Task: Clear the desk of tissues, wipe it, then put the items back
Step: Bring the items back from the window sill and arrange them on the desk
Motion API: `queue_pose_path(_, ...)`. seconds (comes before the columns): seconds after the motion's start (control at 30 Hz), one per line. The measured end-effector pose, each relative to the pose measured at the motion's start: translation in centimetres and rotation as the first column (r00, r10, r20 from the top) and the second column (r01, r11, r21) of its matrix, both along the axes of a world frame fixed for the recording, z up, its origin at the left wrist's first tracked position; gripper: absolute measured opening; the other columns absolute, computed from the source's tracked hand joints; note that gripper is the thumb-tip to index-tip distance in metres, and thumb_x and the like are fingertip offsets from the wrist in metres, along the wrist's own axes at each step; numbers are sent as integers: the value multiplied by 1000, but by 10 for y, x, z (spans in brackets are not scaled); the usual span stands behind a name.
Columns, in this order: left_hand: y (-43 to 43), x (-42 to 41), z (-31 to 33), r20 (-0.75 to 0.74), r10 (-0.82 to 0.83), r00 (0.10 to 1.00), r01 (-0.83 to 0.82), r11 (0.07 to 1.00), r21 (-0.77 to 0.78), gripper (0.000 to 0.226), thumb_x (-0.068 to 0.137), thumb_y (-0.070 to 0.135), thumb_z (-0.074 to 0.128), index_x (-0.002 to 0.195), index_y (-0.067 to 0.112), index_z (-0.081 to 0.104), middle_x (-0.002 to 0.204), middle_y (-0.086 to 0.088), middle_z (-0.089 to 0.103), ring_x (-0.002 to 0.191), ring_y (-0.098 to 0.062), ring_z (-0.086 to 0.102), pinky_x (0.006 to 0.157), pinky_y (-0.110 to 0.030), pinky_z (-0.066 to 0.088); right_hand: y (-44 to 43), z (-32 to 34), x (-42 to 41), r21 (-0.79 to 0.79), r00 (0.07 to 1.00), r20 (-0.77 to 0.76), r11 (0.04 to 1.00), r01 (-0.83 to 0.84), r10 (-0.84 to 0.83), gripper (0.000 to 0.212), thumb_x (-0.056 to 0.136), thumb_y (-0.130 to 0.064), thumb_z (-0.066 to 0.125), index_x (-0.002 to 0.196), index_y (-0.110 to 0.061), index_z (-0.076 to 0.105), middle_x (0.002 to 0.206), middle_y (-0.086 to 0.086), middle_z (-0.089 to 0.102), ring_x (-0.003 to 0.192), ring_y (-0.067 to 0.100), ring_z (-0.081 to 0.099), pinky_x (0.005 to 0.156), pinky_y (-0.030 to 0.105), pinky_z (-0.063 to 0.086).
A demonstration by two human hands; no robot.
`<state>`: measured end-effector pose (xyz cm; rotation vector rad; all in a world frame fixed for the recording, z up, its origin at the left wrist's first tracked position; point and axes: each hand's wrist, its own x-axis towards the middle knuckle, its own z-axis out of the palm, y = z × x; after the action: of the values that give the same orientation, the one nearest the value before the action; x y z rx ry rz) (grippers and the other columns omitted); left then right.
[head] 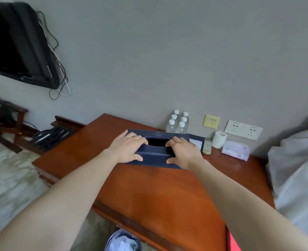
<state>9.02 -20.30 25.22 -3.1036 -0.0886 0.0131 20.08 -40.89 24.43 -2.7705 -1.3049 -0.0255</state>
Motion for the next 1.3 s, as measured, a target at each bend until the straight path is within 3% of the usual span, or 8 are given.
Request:
queue_pose_path(0.43, 111, 56, -32, 0, 14, 1000, -14, 1000, 23, 61, 89, 44, 67, 142, 31, 40, 144, 9, 48, 140, -14, 33, 120, -38, 20, 115, -39, 56, 4, 1000, -21, 1000, -11, 11, 58, 85, -44, 68, 134, -25, 44, 129, -5, 46, 125, 19, 41, 100, 38, 37)
queue_pose_path(0.57, 160, 94, -40, -19, -2, 1000, 1, 1000, -22, 61, 88, 44, 69, 140, 32, 40, 141, 8, 47, 136, -14, 37, 93, -35, 48, 162, -50, 84, -5, 998, -35, 999, 45, -45, 58, 85, -44, 68, 135, -25, 44, 128, -5, 46, 125, 19, 40, 100, 39, 38)
queue_pose_path(0.67, 196, 122, -49, -64, -30, 997, 28, 999, -28, 59, 89, 43, 68, 139, 31, 39, 141, 7, 45, 135, -13, 37, 84, -35, 51, 196, -59, 104, -28, 995, -51, 996, 84, -85, 57, 85, -42, 68, 134, -25, 44, 128, -5, 46, 125, 19, 40, 99, 38, 38)
queue_pose_path(0.9, 265, 198, -78, -116, -145, 983, 143, 989, -24, 58, 90, 43, 66, 139, 29, 39, 140, 9, 44, 136, -13, 32, 84, -35, 51, 259, -87, 155, -51, 976, -84, 979, 198, -202, 58, 85, -40, 69, 135, -25, 43, 130, -6, 46, 127, 19, 40, 103, 39, 38)
queue_pose_path(1.3, 302, 336, -154, -133, -292, 947, 295, 955, 6, 57, 89, 45, 65, 137, 26, 42, 135, 9, 49, 131, -18, 37, 94, -33, 47, 298, -151, 266, -158, 937, -102, 936, 316, -333, 56, 86, -39, 68, 133, -23, 43, 129, -4, 45, 126, 20, 39, 102, 37, 38)
